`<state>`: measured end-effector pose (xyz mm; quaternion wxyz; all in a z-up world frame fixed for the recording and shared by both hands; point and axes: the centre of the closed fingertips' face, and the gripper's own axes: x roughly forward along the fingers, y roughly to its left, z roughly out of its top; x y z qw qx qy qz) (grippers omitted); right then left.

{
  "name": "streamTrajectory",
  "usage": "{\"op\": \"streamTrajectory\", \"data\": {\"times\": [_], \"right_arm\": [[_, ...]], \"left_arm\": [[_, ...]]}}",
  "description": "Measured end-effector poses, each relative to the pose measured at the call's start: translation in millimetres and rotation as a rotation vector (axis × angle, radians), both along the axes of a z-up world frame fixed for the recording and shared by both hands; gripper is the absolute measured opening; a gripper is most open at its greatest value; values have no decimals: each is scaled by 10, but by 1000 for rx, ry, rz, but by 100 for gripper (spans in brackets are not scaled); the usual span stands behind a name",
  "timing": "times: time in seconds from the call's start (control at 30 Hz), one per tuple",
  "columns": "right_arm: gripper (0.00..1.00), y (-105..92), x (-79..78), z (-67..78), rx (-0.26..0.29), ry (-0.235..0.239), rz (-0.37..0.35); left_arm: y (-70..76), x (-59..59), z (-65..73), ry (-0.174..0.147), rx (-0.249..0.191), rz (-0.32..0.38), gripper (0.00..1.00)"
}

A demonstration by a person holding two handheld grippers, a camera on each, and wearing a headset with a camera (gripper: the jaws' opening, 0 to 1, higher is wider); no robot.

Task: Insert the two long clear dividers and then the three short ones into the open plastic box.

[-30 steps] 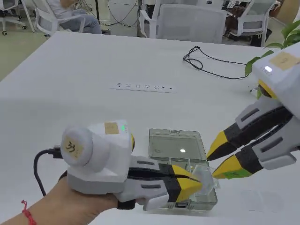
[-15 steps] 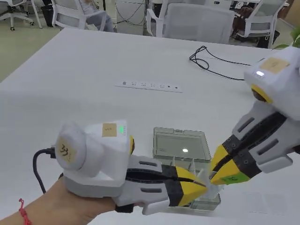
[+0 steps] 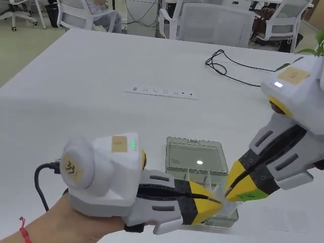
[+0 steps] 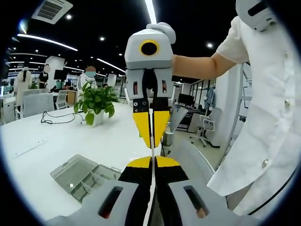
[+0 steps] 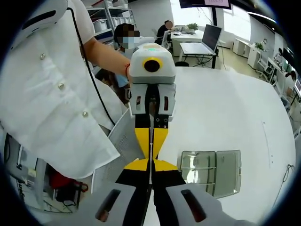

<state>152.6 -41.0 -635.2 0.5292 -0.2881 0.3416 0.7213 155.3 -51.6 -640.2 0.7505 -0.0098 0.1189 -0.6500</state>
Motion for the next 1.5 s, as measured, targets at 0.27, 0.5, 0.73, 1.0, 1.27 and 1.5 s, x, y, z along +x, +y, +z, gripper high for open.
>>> {"op": "streamTrajectory", "data": {"times": [0.27,0.5,0.73,1.0,1.27,1.5], "right_arm": [[3,-8,27,-6,1,-10,-10],[3,-11,107,35,16,-26,-38],[3,1,216,50,28,-51,-69],[3,27,405,29,35,-87,-117],[3,84,634,-85,34,-123,-154],[3,170,839,-270,33,-138,-190]], "left_arm": [[40,16,-45,-1,16,18,2],[117,50,-137,1,49,47,11],[202,110,-210,-1,78,88,25],[338,196,-301,17,109,147,46],[457,267,-385,33,134,192,59],[543,321,-454,38,157,219,70]]}}
